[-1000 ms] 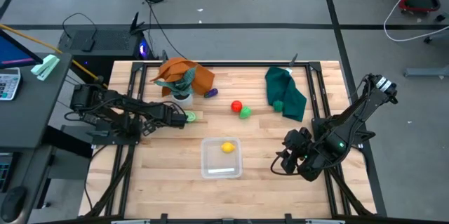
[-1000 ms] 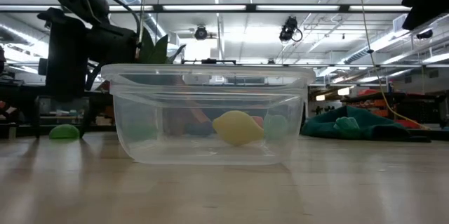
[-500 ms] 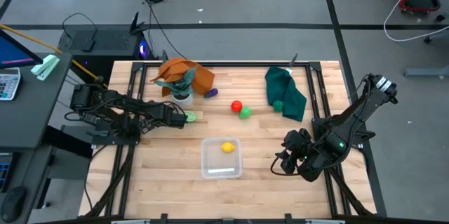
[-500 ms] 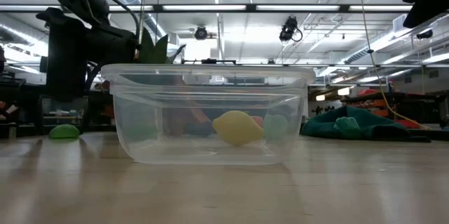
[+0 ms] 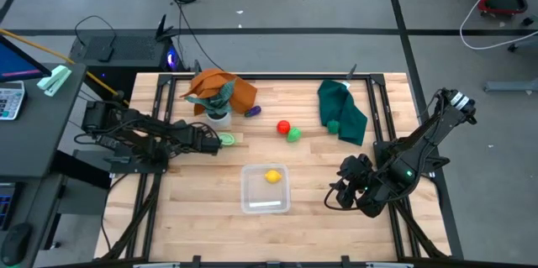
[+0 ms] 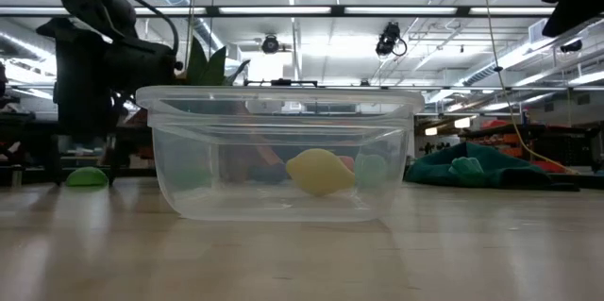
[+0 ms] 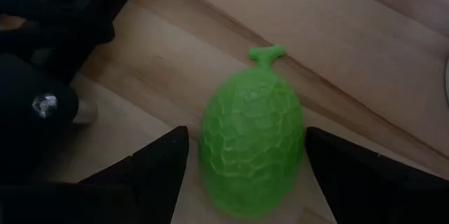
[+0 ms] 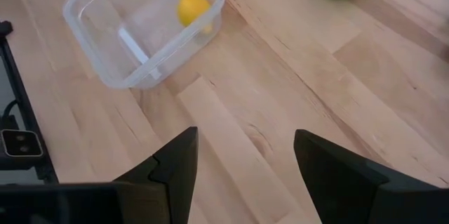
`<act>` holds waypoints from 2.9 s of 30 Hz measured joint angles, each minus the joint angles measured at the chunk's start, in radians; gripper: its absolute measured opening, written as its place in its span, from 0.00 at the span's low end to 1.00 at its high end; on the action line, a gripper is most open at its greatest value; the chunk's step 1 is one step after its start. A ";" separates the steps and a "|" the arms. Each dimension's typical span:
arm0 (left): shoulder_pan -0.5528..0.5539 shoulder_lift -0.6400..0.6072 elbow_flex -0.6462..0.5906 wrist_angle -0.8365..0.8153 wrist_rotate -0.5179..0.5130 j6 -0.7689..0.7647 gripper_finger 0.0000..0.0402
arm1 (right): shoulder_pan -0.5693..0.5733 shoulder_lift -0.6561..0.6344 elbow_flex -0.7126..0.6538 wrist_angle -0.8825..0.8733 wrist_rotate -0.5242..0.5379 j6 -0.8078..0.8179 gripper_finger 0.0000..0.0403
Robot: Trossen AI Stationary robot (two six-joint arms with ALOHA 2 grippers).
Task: Pick and placing Produce into tupperware
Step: Put the melon into the transparent bin
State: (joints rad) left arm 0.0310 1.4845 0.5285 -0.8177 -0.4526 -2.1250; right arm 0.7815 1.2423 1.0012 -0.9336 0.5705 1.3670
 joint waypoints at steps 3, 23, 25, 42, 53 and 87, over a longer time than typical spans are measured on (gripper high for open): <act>-0.013 0.002 -0.001 0.004 -0.017 0.015 0.73 | 0.000 0.000 0.000 0.008 0.000 0.000 0.49; -0.016 0.004 -0.001 0.007 -0.021 0.029 0.57 | 0.000 0.000 0.000 0.008 0.001 0.000 0.49; -0.026 0.006 0.015 -0.006 -0.023 0.023 0.57 | 0.000 0.000 0.000 0.008 0.001 0.000 0.49; -0.232 0.008 0.088 -0.051 -0.037 -0.030 0.59 | 0.000 0.000 0.000 0.007 0.002 -0.015 0.49; -0.355 -0.006 0.158 -0.019 -0.113 -0.019 0.58 | 0.000 0.000 0.000 0.008 0.001 -0.036 0.49; -0.171 -0.006 0.318 0.097 -0.009 0.743 0.57 | 0.001 0.000 0.000 0.008 -0.003 -0.036 0.49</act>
State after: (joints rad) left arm -0.1405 1.4780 0.8461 -0.7207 -0.4615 -1.3821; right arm 0.7826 1.2423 1.0012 -0.9253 0.5671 1.3312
